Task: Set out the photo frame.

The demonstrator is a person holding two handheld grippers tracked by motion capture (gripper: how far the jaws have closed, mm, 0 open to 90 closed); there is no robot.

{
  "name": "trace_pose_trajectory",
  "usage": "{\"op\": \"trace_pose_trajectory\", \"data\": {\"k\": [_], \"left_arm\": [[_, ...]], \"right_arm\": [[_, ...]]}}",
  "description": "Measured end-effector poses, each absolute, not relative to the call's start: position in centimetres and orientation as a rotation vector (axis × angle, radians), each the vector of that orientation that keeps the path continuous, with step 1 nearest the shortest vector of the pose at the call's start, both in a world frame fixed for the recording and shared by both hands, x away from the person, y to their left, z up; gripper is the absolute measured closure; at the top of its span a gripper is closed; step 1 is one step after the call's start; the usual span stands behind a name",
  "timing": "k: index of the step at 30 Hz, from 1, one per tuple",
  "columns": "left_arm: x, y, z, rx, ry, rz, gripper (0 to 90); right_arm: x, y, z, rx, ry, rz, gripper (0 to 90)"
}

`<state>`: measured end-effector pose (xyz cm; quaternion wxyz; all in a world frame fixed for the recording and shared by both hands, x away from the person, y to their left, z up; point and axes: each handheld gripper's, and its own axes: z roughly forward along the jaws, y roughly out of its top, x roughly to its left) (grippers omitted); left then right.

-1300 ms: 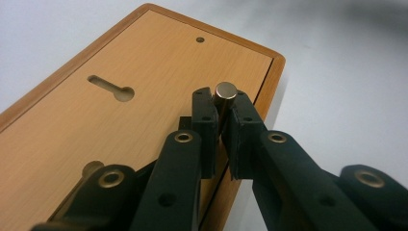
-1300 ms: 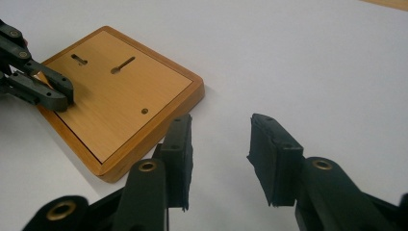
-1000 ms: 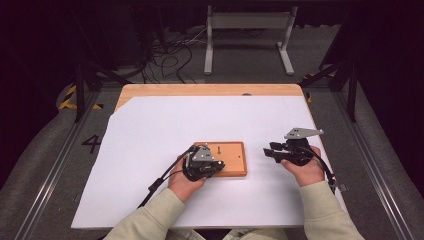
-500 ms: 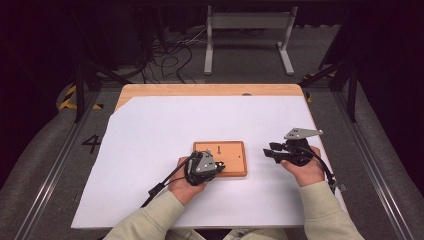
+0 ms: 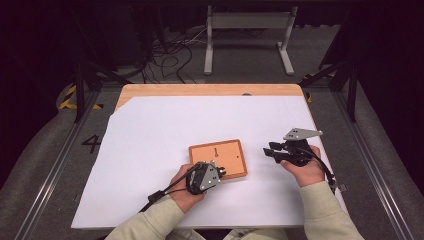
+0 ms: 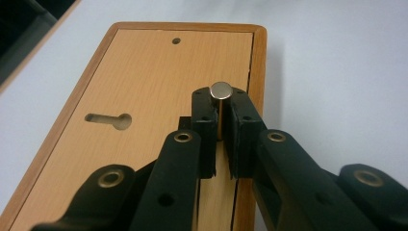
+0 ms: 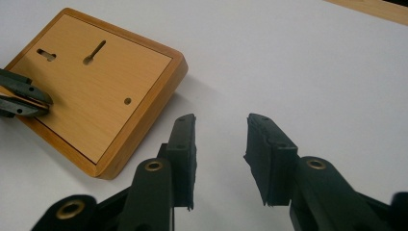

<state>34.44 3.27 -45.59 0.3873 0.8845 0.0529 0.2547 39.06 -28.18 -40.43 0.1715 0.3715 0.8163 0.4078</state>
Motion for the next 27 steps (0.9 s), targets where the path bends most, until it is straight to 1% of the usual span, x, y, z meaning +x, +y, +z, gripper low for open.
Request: {"op": "trace_pose_trajectory", "data": {"k": [3,6,9,11,13,16,17,19,23,27], "left_arm": [[33.9,3.2,-45.7,2.249,0.056,0.714,83.6],[33.5,3.2,-45.9,2.247,0.018,0.756,83.7],[33.5,3.2,-46.0,2.244,0.011,0.761,83.8],[33.4,3.2,-46.0,2.238,-0.001,0.783,83.8],[33.3,3.2,-46.1,2.240,-0.009,0.785,83.8],[33.2,3.2,-46.1,2.235,-0.008,0.790,83.9],[33.2,3.2,-46.1,2.235,-0.008,0.790,83.8],[33.2,3.2,-46.2,2.230,-0.002,0.790,83.8],[33.2,3.2,-46.2,2.229,0.002,0.790,83.9],[33.1,3.2,-46.2,2.231,0.002,0.791,83.8]], "right_arm": [[39.0,-28.2,-40.4,1.047,2.319,1.162,63.5],[39.0,-28.1,-40.2,1.039,2.322,1.175,63.2],[39.0,-27.9,-39.9,1.032,2.336,1.191,61.2],[39.0,-27.3,-39.7,1.028,2.372,1.205,57.0],[39.1,-27.0,-39.7,1.026,2.388,1.212,55.6],[39.4,-26.0,-39.5,1.010,2.449,1.228,48.5],[39.4,-26.0,-39.5,1.010,2.449,1.228,48.5],[39.9,-25.3,-39.5,1.006,2.492,1.225,43.2],[40.6,-24.1,-39.7,1.002,2.549,1.232,36.4],[41.8,-23.0,-39.9,1.027,2.601,1.229,31.4]]}}
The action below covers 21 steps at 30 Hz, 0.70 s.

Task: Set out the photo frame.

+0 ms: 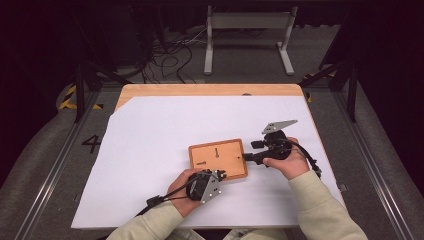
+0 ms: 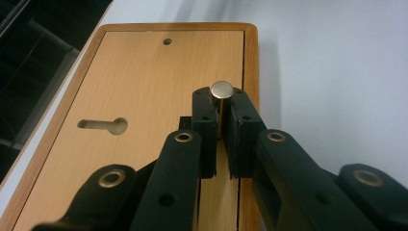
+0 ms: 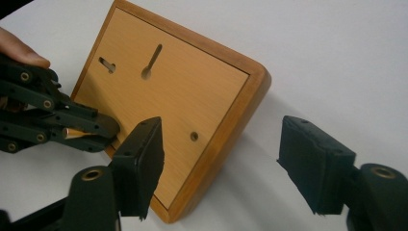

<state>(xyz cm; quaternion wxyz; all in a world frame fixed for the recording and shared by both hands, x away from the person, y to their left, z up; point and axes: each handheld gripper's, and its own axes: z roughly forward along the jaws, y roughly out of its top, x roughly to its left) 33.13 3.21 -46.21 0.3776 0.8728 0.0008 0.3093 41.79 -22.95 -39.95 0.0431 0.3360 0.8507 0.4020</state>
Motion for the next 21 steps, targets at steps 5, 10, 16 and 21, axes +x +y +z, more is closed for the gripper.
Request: {"op": "trace_pose_trajectory", "data": {"k": [5,10,16,21], "left_arm": [[33.1,3.2,-46.2,2.229,-0.001,0.797,83.8],[33.1,3.2,-46.3,2.227,0.006,0.795,83.8],[33.2,3.3,-46.2,2.230,0.010,0.790,83.7],[33.2,3.3,-46.3,2.218,0.018,0.784,83.6]], "right_arm": [[43.0,-21.8,-40.6,1.049,2.663,1.225,26.3],[44.3,-20.9,-41.5,1.096,2.693,1.240,23.2],[45.4,-19.7,-42.2,1.113,2.734,1.223,21.8],[45.9,-19.2,-43.0,1.146,2.738,1.242,21.8]]}}
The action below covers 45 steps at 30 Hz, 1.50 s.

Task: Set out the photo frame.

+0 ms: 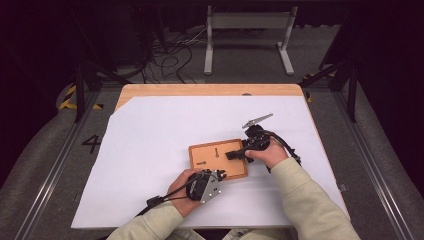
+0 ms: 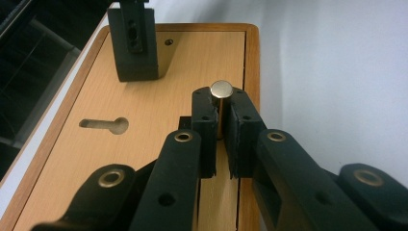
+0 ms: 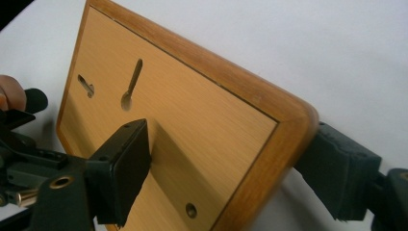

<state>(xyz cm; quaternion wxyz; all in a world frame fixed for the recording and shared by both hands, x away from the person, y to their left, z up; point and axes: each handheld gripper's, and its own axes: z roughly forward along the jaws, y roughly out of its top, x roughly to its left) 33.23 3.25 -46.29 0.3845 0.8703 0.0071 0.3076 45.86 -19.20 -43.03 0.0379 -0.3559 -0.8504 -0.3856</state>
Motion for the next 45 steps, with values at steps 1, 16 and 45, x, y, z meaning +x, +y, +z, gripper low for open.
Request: {"op": "trace_pose_trajectory", "data": {"k": [1,16,45], "left_arm": [[33.3,3.3,-46.3,2.219,0.016,0.784,83.5],[33.2,3.3,-46.3,2.217,0.020,0.783,83.5],[33.3,8.6,-42.2,1.963,0.327,0.420,49.6]], "right_arm": [[45.9,-19.1,-43.1,-1.089,-2.603,-1.185,22.0],[46.4,-19.0,-44.0,-1.068,-2.487,-1.176,24.9],[44.7,-20.7,-41.5,-0.927,-2.578,-1.157,44.4]]}}
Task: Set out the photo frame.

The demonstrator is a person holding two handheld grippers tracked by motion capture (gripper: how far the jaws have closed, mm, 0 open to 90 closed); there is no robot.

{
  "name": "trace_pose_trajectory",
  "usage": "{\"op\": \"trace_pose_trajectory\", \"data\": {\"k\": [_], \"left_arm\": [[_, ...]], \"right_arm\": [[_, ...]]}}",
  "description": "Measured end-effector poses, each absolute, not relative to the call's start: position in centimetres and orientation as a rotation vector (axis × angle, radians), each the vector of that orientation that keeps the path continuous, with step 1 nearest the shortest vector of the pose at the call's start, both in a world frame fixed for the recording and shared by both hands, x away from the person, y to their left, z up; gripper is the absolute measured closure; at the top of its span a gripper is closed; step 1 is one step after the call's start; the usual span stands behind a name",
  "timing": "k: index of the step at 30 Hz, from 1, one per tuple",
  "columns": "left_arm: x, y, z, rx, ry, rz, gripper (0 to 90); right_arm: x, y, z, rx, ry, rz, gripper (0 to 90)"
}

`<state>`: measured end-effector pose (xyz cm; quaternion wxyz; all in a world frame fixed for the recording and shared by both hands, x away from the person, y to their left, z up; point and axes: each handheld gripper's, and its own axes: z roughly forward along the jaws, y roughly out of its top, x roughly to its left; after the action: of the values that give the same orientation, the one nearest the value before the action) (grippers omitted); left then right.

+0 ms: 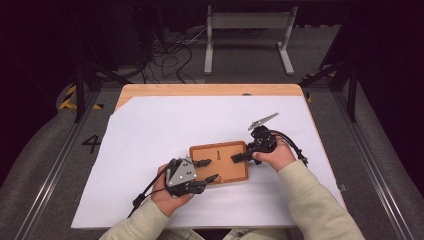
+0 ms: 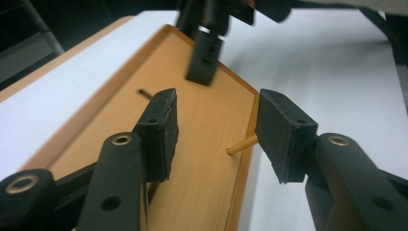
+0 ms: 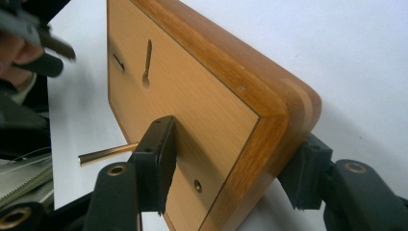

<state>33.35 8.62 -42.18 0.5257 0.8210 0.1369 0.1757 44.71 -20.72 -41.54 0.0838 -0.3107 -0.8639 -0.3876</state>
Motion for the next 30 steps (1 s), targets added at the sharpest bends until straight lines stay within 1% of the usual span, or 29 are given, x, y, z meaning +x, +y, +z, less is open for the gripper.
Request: {"op": "trace_pose_trajectory", "data": {"k": [4,8,17,25,30], "left_arm": [[33.6,10.1,-41.6,1.933,0.396,0.392,47.1],[33.9,10.9,-41.4,1.908,0.430,0.397,46.2],[34.5,13.6,-40.5,1.834,0.533,0.453,44.8],[35.3,15.8,-40.6,1.790,0.628,0.468,43.6],[35.7,16.3,-41.2,1.810,0.661,0.479,43.2]], "right_arm": [[44.1,-20.7,-41.3,-0.913,-2.614,-1.162,44.8],[43.4,-20.9,-41.0,-0.899,-2.651,-1.172,45.8],[41.6,-21.2,-40.4,-0.824,-2.774,-1.198,47.9],[40.1,-21.1,-39.8,-0.724,-2.900,-1.191,49.7],[39.2,-21.1,-39.5,-0.651,-2.973,-1.186,51.2]]}}
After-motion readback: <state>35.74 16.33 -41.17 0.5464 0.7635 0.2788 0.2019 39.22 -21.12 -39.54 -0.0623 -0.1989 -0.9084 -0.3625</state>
